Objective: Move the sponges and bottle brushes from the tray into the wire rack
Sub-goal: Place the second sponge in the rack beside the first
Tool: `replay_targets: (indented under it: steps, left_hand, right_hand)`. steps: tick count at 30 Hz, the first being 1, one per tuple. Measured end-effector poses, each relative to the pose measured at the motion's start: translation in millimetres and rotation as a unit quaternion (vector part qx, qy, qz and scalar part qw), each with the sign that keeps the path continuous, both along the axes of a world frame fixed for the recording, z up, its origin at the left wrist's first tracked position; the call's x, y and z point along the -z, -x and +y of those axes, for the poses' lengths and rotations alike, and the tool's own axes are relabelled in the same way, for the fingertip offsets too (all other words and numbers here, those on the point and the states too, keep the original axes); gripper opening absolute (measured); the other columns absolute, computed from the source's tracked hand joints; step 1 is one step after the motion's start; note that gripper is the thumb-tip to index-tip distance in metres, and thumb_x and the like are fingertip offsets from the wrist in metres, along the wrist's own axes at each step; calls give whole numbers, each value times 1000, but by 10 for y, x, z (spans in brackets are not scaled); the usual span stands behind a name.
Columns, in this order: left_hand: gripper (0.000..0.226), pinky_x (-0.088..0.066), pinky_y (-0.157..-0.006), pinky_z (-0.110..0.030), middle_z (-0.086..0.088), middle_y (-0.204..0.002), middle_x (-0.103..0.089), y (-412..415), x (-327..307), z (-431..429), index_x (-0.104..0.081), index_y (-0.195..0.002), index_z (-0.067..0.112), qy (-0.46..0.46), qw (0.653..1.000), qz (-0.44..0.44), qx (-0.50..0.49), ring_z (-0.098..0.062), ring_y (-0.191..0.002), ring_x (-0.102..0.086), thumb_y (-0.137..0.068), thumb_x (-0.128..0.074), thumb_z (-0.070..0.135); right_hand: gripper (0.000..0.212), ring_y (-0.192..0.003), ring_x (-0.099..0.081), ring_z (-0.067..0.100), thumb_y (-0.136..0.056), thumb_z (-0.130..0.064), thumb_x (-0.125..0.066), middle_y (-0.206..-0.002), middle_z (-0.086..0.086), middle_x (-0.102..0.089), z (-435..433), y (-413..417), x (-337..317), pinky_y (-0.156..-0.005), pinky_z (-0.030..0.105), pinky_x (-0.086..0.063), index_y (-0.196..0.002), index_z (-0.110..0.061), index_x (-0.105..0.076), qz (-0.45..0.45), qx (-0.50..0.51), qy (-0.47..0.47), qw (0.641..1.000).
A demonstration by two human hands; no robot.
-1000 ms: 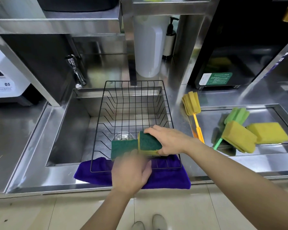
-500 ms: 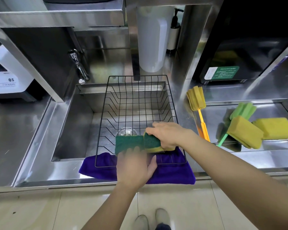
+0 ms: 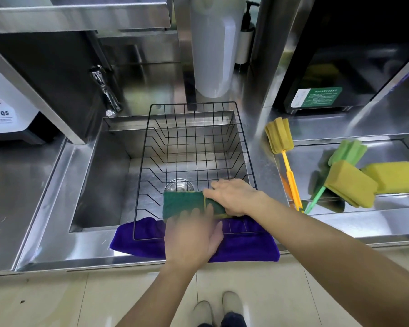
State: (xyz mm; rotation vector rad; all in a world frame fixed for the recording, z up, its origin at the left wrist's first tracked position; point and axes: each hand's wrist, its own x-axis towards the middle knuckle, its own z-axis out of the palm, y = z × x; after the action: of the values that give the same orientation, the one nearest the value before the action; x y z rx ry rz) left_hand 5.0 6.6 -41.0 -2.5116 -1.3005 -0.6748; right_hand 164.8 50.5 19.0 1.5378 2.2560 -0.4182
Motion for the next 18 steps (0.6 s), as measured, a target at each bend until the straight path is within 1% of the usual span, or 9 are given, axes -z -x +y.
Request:
replay_targets:
  steps: [3, 7, 8, 10, 12, 14, 18]
  left_hand:
    - [48, -43, -58, -35, -2, -76, -66, 3, -9, 2, -75, -100, 14, 11, 1000, 6, 9, -24, -66, -60, -91, -41, 46]
    - [52, -40, -54, -35, -4, -74, -64, -4, -54, 12, -73, -98, 8, 29, 999, 21, -1, -26, -64, -59, -90, -39, 48]
    - [54, -40, -54, -35, -5, -72, -63, -9, -65, 11, -72, -95, 6, 32, 999, 24, -7, -26, -62, -58, -90, -39, 48]
    - [55, -39, -53, -36, -7, -67, -59, -22, -85, 8, -69, -84, 4, 38, 999, 28, -18, -28, -59, -56, -90, -37, 49]
    - [56, -39, -54, -37, -8, -64, -56, -34, -105, 5, -66, -77, 4, 43, 998, 32, -27, -29, -57, -54, -90, -36, 49]
    - [57, -38, -53, -37, -9, -65, -55, -40, -131, -2, -64, -74, 4, 50, 997, 39, -34, -30, -58, -52, -91, -35, 50]
    - [60, -37, -50, -36, -10, -68, -54, -31, -160, -17, -64, -76, 3, 73, 995, 37, -49, -31, -61, -52, -90, -35, 54]
  right_hand:
    - [53, -116, -48, 30, -86, -14, -59, -124, 14, -49, -8, 1, 4, -92, 45, -46, -133, -15, -36, -8, 2, 0, 1000]
    - [56, -117, -48, 30, -83, -13, -61, -126, 13, -48, -11, -11, -62, -92, 46, -47, -133, -16, -35, 3, 19, 13, 1000]
    - [58, -117, -49, 30, -82, -12, -62, -125, 12, -48, -26, -24, -77, -91, 47, -47, -133, -17, -34, 13, 28, 10, 999]
    - [67, -114, -51, 30, -81, -12, -63, -124, 10, -49, -78, -70, -98, -90, 46, -47, -136, -22, -27, 37, 38, -4, 999]
    - [73, -112, -50, 29, -84, -14, -60, -124, 10, -47, -145, -113, -107, -90, 43, -45, -142, -32, -20, 35, 23, -25, 999]
    - [68, -117, -45, 29, -87, -14, -55, -129, 10, -42, -188, -108, -120, -92, 43, -41, -142, -37, -23, 18, 16, -32, 999]
    - [55, -124, -38, 32, -88, -18, -55, -133, 14, -37, -170, 18, -138, -95, 51, -39, -136, -33, -34, -5, 23, -14, 1000]
